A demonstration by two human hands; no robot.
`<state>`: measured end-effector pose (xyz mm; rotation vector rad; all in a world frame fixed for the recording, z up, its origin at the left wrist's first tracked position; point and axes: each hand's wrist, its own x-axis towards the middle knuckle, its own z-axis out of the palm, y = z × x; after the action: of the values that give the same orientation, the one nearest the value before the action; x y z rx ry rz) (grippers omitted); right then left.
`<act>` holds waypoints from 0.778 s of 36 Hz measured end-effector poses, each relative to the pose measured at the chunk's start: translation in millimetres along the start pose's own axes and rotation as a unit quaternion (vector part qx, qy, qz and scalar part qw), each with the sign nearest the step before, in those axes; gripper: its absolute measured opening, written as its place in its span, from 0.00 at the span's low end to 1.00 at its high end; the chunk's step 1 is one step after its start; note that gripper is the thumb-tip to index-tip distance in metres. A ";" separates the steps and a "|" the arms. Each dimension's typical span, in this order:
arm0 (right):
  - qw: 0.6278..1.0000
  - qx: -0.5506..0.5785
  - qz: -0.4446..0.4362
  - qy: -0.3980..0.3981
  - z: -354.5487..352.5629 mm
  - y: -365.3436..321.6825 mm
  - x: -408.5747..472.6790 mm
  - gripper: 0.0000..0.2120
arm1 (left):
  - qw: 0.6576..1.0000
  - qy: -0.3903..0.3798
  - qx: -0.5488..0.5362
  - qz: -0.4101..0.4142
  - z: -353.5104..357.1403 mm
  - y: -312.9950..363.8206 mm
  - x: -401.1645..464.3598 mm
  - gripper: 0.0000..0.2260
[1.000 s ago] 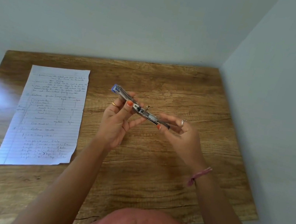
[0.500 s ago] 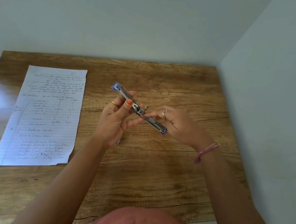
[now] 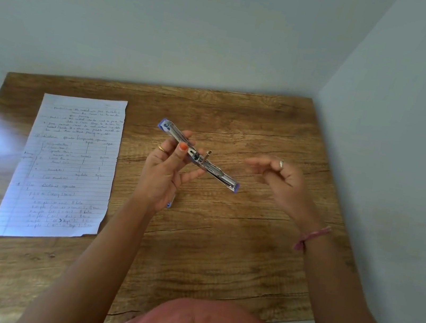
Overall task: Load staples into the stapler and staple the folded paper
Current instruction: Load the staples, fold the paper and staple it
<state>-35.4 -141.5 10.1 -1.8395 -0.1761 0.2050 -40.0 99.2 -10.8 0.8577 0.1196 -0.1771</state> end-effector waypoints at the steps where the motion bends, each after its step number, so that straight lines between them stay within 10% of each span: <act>1: 0.999 0.037 0.020 0.020 2.0 4.1 -2.0 0.22 | 1.000 0.001 -0.002 0.001 0.0 -0.2 0.0 0.11; 7: 0.967 0.223 0.122 -0.038 25.8 22.9 -16.9 0.18 | 1.000 -0.012 -0.014 0.013 -0.9 -3.8 -1.7 0.10; 11: 0.962 0.235 0.125 -0.056 44.1 29.3 -21.9 0.31 | 1.000 -0.015 -0.007 0.019 -2.1 -7.0 -2.9 0.10; 18: 0.968 0.229 0.100 0.018 50.9 29.8 -12.3 0.26 | 0.999 -0.004 0.038 0.016 -3.1 -10.7 -6.6 0.11; 28: 0.968 0.231 0.093 0.033 46.7 27.4 -7.2 0.24 | 0.941 -0.020 0.334 0.047 3.7 -6.0 -10.6 0.05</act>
<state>-52.9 -107.0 -28.4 -1.3927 0.0892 0.2888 -51.4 93.7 -11.1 1.5348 -0.0271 -0.1457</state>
